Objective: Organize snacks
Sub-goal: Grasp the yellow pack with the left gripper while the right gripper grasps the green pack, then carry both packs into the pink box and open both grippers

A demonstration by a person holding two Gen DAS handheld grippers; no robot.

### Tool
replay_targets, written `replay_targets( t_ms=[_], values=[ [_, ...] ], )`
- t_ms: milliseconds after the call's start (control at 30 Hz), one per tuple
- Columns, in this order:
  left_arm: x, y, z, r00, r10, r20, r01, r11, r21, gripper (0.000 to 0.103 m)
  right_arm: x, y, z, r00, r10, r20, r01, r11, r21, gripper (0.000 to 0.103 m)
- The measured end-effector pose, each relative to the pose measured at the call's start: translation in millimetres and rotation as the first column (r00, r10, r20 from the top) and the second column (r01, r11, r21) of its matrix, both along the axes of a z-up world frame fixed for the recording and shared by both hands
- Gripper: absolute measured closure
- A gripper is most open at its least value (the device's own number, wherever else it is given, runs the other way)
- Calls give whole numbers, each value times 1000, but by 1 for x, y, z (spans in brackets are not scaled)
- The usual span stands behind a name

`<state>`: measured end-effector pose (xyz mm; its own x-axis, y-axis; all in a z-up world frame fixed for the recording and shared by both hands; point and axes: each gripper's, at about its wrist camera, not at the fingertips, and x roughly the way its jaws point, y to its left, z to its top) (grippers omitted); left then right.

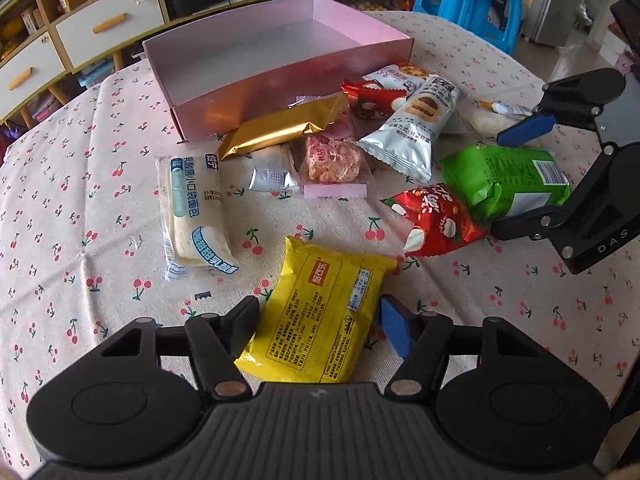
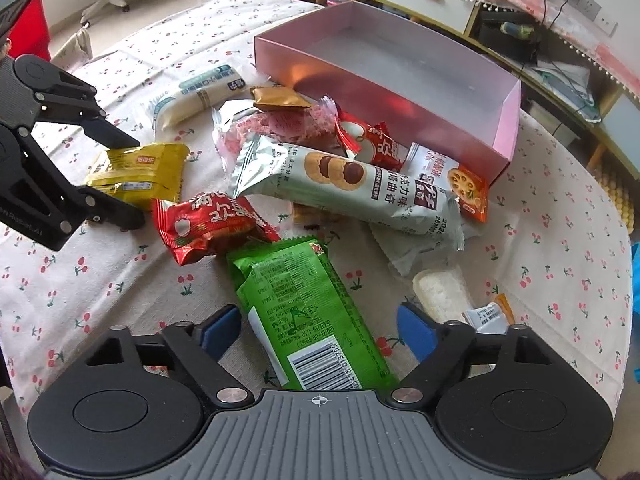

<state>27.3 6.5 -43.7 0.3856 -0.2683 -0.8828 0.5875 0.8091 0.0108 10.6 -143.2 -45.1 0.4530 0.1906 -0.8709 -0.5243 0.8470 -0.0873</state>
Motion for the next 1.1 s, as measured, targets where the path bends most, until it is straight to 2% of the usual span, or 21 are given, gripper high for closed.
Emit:
replay_targets(
  t_ms=[300, 667, 1100],
  values=[
    [-1, -1, 2, 1000, -8, -2, 8, 1000, 12, 48, 1, 4, 1, 1000, 5, -9, -5, 1000, 5, 58],
    [1, 5, 11, 999, 39, -1, -39, 999, -21, 52, 0, 2, 10, 999, -39, -21, 40, 999, 27, 59],
    [5, -1, 33, 997, 61, 38, -58, 996, -73, 52, -1, -14, 45, 991, -131, -2, 130, 984, 118, 59]
  ],
)
